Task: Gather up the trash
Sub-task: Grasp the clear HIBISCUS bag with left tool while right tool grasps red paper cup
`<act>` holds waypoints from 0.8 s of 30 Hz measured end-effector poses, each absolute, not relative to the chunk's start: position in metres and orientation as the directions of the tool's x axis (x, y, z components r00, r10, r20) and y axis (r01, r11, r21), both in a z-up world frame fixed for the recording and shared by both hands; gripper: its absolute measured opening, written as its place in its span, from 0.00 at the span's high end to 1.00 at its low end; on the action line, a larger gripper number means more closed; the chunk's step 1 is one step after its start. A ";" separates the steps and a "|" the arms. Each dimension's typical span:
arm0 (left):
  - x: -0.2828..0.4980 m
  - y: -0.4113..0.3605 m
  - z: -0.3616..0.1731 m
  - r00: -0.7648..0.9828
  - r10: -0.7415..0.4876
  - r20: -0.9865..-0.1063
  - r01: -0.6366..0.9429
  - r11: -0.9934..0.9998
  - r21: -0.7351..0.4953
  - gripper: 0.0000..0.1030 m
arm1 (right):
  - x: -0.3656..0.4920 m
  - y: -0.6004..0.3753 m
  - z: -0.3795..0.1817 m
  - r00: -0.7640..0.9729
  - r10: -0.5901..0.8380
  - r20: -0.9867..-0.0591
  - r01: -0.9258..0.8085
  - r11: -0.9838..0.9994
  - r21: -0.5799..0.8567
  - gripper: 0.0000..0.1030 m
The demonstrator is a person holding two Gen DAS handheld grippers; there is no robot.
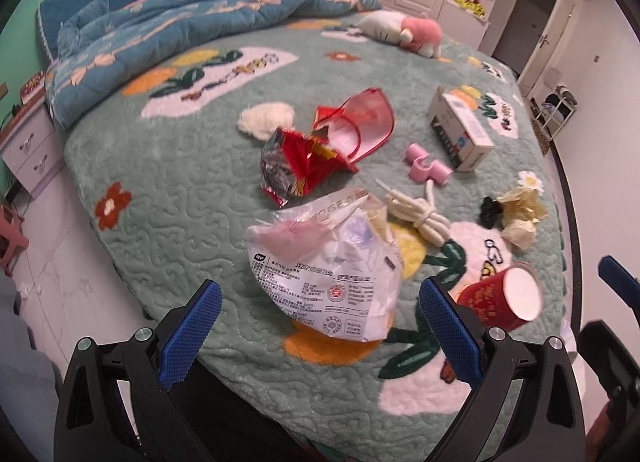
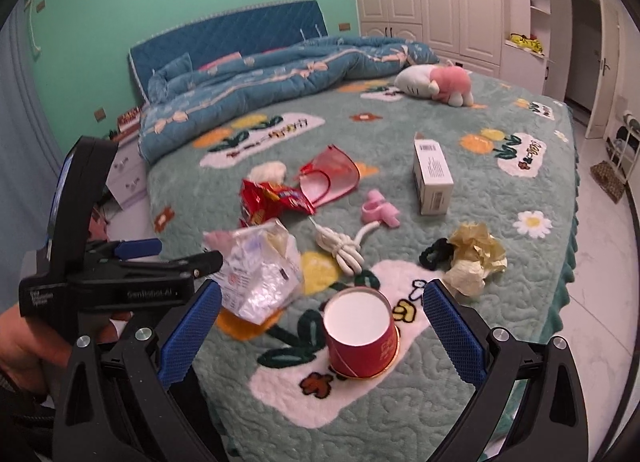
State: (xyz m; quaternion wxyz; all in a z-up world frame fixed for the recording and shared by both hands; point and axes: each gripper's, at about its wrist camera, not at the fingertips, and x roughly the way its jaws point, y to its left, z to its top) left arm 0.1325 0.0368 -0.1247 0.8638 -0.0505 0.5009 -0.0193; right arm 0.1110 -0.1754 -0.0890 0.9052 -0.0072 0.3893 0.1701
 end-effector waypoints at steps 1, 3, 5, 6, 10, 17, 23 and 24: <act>0.136 0.038 -0.129 0.482 -0.081 -0.873 -0.028 0.994 -0.108 0.05 | 0.113 -0.175 -0.092 0.632 0.299 -0.715 -0.313 0.943 0.117 0.04; 0.142 0.041 -0.139 0.452 -0.090 -0.887 -0.044 0.991 -0.123 0.05 | 0.117 -0.176 -0.098 0.617 0.297 -0.729 -0.310 0.943 0.121 0.04; 0.148 0.043 -0.147 0.430 -0.093 -0.898 -0.060 0.989 -0.132 0.05 | 0.121 -0.177 -0.103 0.606 0.293 -0.740 -0.303 0.945 0.126 0.04; 0.151 0.044 -0.152 0.412 -0.098 -0.906 -0.072 0.988 -0.139 0.05 | 0.124 -0.178 -0.106 0.598 0.296 -0.745 -0.302 0.944 0.133 0.04; 0.163 0.046 -0.166 0.378 -0.111 -0.919 -0.098 0.982 -0.159 0.05 | 0.133 -0.179 -0.116 0.569 0.302 -0.765 -0.302 0.942 0.147 0.04; 0.182 0.049 -0.190 0.316 -0.149 -0.937 -0.124 0.973 -0.197 0.05 | 0.143 -0.176 -0.131 0.530 0.298 -0.794 -0.309 0.940 0.147 0.04; 0.187 0.046 -0.198 0.304 -0.166 -0.938 -0.105 0.973 -0.206 0.06 | 0.148 -0.179 -0.138 0.512 0.305 -0.803 -0.301 0.939 0.165 0.04; 0.187 0.046 -0.197 0.308 -0.179 -0.935 -0.096 0.971 -0.218 0.10 | 0.149 -0.179 -0.139 0.510 0.309 -0.803 -0.303 0.938 0.169 0.04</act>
